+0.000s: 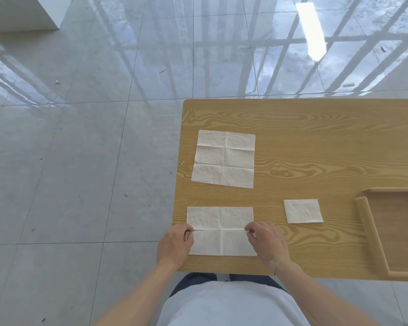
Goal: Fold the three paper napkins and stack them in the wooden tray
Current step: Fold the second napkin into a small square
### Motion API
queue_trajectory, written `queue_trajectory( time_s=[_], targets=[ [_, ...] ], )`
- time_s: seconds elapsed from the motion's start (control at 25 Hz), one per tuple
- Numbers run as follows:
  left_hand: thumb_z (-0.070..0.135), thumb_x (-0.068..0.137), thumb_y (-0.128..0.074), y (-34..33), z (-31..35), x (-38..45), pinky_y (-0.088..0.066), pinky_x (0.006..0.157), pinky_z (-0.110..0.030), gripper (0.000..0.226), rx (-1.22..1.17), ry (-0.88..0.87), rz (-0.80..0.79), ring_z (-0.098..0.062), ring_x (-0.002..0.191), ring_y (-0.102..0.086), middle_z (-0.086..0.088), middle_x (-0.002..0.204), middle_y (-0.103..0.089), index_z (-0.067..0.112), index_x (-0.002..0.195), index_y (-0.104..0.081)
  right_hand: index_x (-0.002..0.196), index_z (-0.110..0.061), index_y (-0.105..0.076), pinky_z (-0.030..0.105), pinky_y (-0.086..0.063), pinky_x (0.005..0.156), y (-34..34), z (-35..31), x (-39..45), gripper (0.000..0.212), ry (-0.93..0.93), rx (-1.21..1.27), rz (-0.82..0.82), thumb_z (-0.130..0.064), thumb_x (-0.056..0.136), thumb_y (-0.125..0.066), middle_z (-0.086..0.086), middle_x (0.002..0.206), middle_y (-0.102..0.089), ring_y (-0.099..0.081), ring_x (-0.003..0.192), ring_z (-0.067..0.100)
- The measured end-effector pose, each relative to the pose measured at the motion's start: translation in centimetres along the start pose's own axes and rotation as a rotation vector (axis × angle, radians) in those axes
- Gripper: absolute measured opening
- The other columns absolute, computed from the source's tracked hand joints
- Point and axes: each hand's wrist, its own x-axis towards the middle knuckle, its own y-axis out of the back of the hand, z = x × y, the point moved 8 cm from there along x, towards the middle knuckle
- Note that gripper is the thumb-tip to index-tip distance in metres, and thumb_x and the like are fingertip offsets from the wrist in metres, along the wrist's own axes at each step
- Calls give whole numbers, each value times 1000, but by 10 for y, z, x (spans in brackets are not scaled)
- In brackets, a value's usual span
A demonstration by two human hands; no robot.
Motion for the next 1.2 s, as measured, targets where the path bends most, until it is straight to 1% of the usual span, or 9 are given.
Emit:
queue_trajectory(
  time_s=[0.12, 0.28, 0.44, 0.56, 0.68, 0.84, 0.96, 1.08, 1.2],
  targets=[
    [25, 89, -61, 4, -1, 1, -47, 65, -23, 9, 86, -17, 49, -9, 89, -54, 12, 95, -61, 29, 97, -64, 115, -29, -64, 34, -41, 91, 6, -4, 0, 24, 34, -41, 48, -29, 91, -63, -12, 113, -66, -53, 112, 16],
    [27, 82, -73, -3, 15, 2, -49, 83, -35, 28, 263, -219, 39, -20, 100, -56, 3, 107, -61, 22, 108, -66, 113, -23, -70, 42, -50, 82, 8, -17, -3, 40, 179, -175, 49, -28, 75, -82, -2, 110, -68, -61, 106, 26],
    [31, 79, -76, -11, 29, 4, -48, 85, -37, 37, 347, -326, -31, -20, 104, -59, 4, 113, -62, 24, 114, -65, 106, -26, -72, 43, -53, 77, 7, -22, -1, 41, 231, -226, 27, -29, 68, -87, -1, 106, -69, -64, 100, 27],
    [30, 81, -73, -12, 34, 6, -46, 83, -34, 29, 401, -336, -51, -18, 97, -59, 5, 106, -61, 26, 107, -63, 99, -26, -73, 41, -54, 71, 6, -22, 2, 37, 234, -222, 35, -27, 65, -89, -2, 100, -69, -65, 92, 26],
    [29, 87, -64, -13, 34, 9, -41, 84, -31, 14, 382, -309, -60, -16, 94, -54, 6, 100, -58, 26, 101, -62, 92, -27, -72, 38, -50, 71, 1, -21, 4, 26, 210, -186, 18, -27, 70, -86, -5, 94, -67, -62, 90, 24],
    [30, 90, -57, -14, 34, 13, -38, 85, -29, 8, 349, -291, -53, -12, 95, -52, 11, 98, -58, 28, 96, -63, 99, -31, -67, 32, -39, 84, -4, -16, 10, 13, 180, -154, -39, -33, 86, -70, -12, 101, -64, -54, 103, 18],
    [29, 90, -57, -13, 35, 16, -35, 84, -27, 6, 323, -282, -53, -11, 92, -50, 13, 96, -58, 29, 93, -62, 100, -33, -62, 28, -35, 87, -6, -15, 15, 8, 176, -137, -79, -36, 93, -59, -17, 101, -62, -49, 105, 13],
    [25, 88, -59, -10, 37, 17, -30, 80, -25, 4, 295, -285, -54, -11, 90, -51, 13, 92, -57, 28, 89, -62, 98, -33, -61, 28, -36, 85, -2, -15, 18, 7, 175, -111, -84, -34, 94, -56, -17, 99, -62, -49, 102, 13],
    [19, 83, -64, -1, 41, 19, -33, 78, -25, 8, 251, -297, -18, -11, 86, -54, 13, 88, -58, 27, 85, -62, 95, -31, -62, 27, -36, 83, 12, -19, 20, 6, 207, -108, -47, -28, 92, -59, -16, 94, -63, -51, 97, 13]
  ],
)
